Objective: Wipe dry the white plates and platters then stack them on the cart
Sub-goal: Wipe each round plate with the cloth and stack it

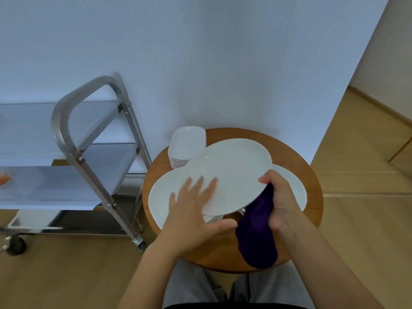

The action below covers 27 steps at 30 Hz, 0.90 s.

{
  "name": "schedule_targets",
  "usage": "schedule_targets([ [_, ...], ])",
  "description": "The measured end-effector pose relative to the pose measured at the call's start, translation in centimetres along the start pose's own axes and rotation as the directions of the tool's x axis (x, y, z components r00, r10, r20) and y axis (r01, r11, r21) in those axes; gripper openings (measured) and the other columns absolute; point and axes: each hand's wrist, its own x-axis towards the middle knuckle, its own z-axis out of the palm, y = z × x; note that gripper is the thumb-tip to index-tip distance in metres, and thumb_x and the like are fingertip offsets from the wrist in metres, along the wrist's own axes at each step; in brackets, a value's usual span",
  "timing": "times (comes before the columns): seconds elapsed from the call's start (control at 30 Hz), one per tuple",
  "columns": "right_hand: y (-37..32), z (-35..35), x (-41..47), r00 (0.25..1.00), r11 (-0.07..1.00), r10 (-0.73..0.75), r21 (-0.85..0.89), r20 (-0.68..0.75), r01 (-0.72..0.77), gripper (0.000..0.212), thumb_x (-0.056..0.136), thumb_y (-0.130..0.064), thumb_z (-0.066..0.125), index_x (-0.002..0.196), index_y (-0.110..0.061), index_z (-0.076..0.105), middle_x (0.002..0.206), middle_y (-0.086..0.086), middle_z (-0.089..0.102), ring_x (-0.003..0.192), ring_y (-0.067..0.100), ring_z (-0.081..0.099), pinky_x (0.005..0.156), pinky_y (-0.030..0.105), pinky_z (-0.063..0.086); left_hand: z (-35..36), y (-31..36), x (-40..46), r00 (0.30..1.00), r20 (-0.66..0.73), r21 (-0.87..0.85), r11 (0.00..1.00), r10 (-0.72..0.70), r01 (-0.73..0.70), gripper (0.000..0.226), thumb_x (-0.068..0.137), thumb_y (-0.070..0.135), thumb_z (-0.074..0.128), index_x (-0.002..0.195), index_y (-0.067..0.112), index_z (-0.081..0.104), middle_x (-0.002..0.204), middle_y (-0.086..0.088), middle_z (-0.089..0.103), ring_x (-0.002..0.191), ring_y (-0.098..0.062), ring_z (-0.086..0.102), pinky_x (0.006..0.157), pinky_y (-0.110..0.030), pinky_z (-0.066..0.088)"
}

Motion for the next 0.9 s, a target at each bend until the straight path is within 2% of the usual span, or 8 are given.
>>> schedule_targets([
  [0.07, 0.6, -0.6, 0.5, 1.0, 1.0, 0.014, 0.024, -0.003, -0.014, 0.041, 0.049, -0.017, 0.064, 0.09, -0.016, 0.066, 0.078, 0.006, 0.07, 0.079, 0.026, 0.061, 0.071, 0.036, 0.046, 0.2, -1.0, 0.0, 0.956, -0.165, -0.366, 0.915, -0.245, 0.171, 0.094, 0.064, 0.085, 0.042, 0.142, 0.051, 0.003, 0.156, 0.014, 0.008, 0.144, -0.016, 0.008, 0.114, -0.046, 0.014],
  [0.13, 1.0, -0.9, 1.0, 0.999, 0.999, 0.04, 0.008, 0.02, -0.04, 0.033, 0.051, -0.019, 0.061, 0.083, -0.016, 0.07, 0.08, 0.008, 0.07, 0.075, 0.026, 0.061, 0.068, 0.036, 0.045, 0.1, -1.7, 0.5, 0.84, -0.079, -0.689, 0.639, -0.537, 0.343, 0.082, 0.081, 0.062, 0.055, 0.147, 0.027, 0.021, 0.143, 0.0, 0.04, 0.122, -0.021, 0.045, 0.09, -0.038, 0.05],
  [0.2, 1.3, -0.8, 1.3, 0.997, 0.996, 0.069, -0.049, 0.025, -0.068, 0.032, 0.052, -0.02, 0.063, 0.083, -0.015, 0.069, 0.077, 0.007, 0.07, 0.068, 0.024, 0.064, 0.064, 0.034, 0.047, 0.3, -2.6, 1.0, 0.763, 0.133, -0.809, 0.376, -0.633, 0.453, 0.051, 0.093, 0.035, 0.052, 0.139, 0.016, 0.036, 0.114, 0.0, 0.057, 0.092, -0.018, 0.058, 0.058, -0.026, 0.053],
  [0.27, 1.4, -0.3, 2.0, 0.997, 0.989, 0.072, -0.13, -0.023, -0.074, 0.03, 0.061, -0.021, 0.065, 0.091, -0.015, 0.066, 0.076, 0.005, 0.071, 0.063, 0.019, 0.067, 0.058, 0.031, 0.051, 0.4, -3.6, 1.3, 0.74, 0.155, -0.841, 0.306, -0.655, 0.447, 0.038, 0.097, 0.021, 0.047, 0.134, 0.013, 0.041, 0.106, -0.001, 0.058, 0.087, -0.02, 0.059, 0.05, -0.023, 0.05],
  [0.43, 1.0, -0.3, 4.4, 0.962, 0.892, -0.129, -0.452, -0.239, 0.007, 0.047, 0.08, -0.02, 0.07, 0.121, -0.028, 0.05, 0.106, 0.003, 0.06, 0.097, 0.026, 0.058, 0.072, 0.037, 0.052, 1.0, -5.5, 1.8, 0.686, -0.048, -0.804, 0.436, -0.726, 0.405, 0.036, 0.099, 0.02, 0.042, 0.135, 0.016, 0.04, 0.102, 0.005, 0.051, 0.084, -0.014, 0.052, 0.044, -0.022, 0.043],
  [0.57, 1.6, 0.2, 5.2, 0.963, 0.831, -0.177, -0.555, -0.201, 0.037, 0.058, 0.081, -0.017, 0.071, 0.129, -0.03, 0.041, 0.111, -0.003, 0.052, 0.096, 0.02, 0.053, 0.067, 0.03, 0.049, 1.8, -7.1, 1.9, 0.649, -0.088, -0.743, 0.484, -0.755, 0.462, 0.029, 0.098, 0.015, 0.041, 0.126, 0.008, 0.045, 0.091, 0.003, 0.052, 0.071, -0.009, 0.047, 0.049, -0.022, 0.041],
  [0.73, 2.8, 0.2, 5.9, 0.961, 0.76, -0.205, -0.649, -0.188, 0.036, 0.067, 0.082, -0.014, 0.07, 0.138, -0.028, 0.036, 0.128, -0.001, 0.045, 0.114, 0.023, 0.047, 0.088, 0.036, 0.048, 1.7, -8.0, 2.1, 0.653, -0.1, -0.602, 0.568, -0.751, 0.561, 0.025, 0.098, 0.014, 0.039, 0.121, 0.005, 0.043, 0.084, -0.001, 0.052, 0.066, -0.013, 0.052, 0.036, -0.012, 0.039],
  [0.9, 3.4, 0.2, 6.2, 0.961, 0.743, -0.218, -0.667, -0.169, 0.051, 0.067, 0.083, -0.015, 0.069, 0.139, -0.027, 0.034, 0.133, 0.0, 0.044, 0.113, 0.021, 0.046, 0.087, 0.036, 0.047, 1.5, -9.2, 1.6, 0.645, -0.107, -0.262, 0.647, -0.757, 0.716, 0.027, 0.098, 0.023, 0.041, 0.119, 0.007, 0.041, 0.1, -0.008, 0.054, 0.086, -0.023, 0.054, 0.076, -0.036, 0.049],
])
